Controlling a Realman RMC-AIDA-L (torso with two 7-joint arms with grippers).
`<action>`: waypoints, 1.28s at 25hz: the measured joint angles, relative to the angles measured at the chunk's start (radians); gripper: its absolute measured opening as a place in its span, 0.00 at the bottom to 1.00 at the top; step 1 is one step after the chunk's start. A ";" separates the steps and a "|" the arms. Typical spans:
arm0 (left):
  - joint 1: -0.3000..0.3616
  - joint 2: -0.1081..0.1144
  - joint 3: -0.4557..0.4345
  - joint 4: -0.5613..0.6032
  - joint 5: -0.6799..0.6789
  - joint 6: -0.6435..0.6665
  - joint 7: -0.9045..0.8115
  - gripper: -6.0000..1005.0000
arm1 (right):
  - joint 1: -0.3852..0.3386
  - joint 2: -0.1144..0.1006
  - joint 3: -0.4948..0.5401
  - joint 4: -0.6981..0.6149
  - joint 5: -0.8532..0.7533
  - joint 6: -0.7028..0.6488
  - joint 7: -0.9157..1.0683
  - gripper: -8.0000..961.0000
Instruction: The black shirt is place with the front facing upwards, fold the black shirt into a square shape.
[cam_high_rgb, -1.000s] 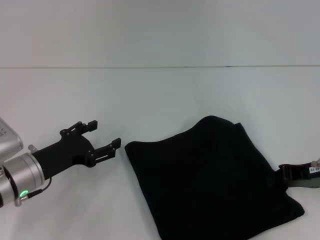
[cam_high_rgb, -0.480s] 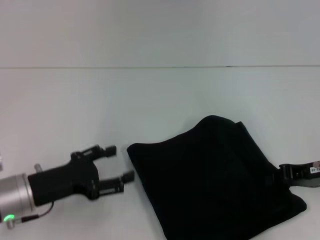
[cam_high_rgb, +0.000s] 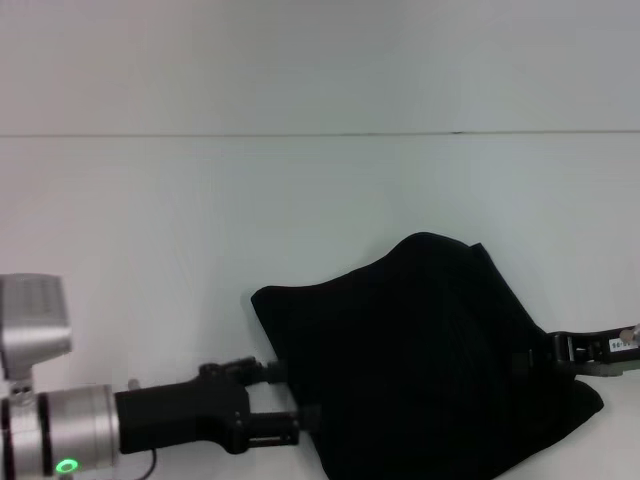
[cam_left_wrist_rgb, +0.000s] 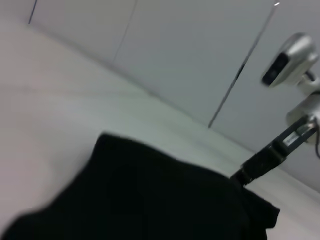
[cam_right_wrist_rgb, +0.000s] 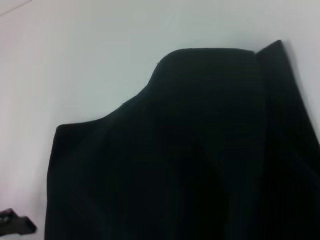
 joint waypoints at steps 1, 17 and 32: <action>-0.009 0.000 0.014 0.005 0.012 -0.002 -0.047 0.82 | 0.000 0.000 0.000 0.004 0.004 -0.001 -0.010 0.06; -0.057 0.004 0.062 0.061 0.102 -0.077 -0.343 0.79 | 0.010 -0.005 0.022 0.048 0.037 -0.003 -0.074 0.06; -0.131 0.010 0.066 0.066 0.193 -0.070 -0.436 0.76 | 0.023 -0.007 0.047 0.083 0.037 0.016 -0.093 0.06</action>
